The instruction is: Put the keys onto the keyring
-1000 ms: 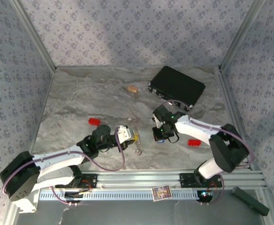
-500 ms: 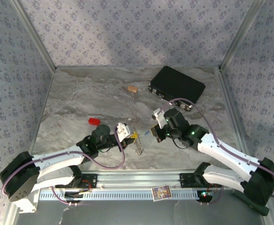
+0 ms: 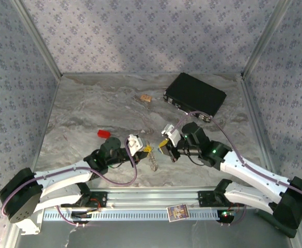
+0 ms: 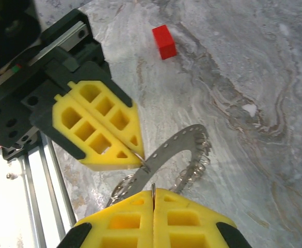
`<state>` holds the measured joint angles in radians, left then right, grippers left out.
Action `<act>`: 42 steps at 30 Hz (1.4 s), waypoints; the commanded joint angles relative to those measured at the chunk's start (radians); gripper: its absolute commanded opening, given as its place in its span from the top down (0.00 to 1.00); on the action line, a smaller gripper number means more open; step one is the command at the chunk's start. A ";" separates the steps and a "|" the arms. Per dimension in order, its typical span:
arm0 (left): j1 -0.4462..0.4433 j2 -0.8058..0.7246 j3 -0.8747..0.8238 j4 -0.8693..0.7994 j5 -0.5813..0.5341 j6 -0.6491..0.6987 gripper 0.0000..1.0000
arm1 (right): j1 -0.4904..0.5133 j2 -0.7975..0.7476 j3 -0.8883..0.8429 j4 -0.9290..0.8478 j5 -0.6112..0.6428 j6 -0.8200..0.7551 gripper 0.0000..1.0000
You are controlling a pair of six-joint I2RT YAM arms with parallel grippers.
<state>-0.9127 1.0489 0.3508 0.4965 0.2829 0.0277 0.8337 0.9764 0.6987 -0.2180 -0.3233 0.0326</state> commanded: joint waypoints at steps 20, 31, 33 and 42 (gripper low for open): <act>-0.006 0.013 0.040 0.062 0.046 0.002 1.00 | 0.051 0.068 0.032 0.065 0.039 -0.025 1.00; -0.007 0.013 0.039 0.065 0.050 0.005 1.00 | 0.062 0.079 0.036 0.073 0.069 -0.026 1.00; -0.006 0.011 0.039 0.065 0.050 0.007 1.00 | 0.064 0.080 0.038 0.069 0.091 -0.025 1.00; -0.007 0.002 0.033 0.071 0.052 0.008 1.00 | 0.065 0.086 0.045 0.033 0.178 -0.014 1.00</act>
<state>-0.9119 1.0565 0.3527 0.5064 0.2981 0.0250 0.8997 1.0569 0.7116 -0.1677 -0.2165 0.0250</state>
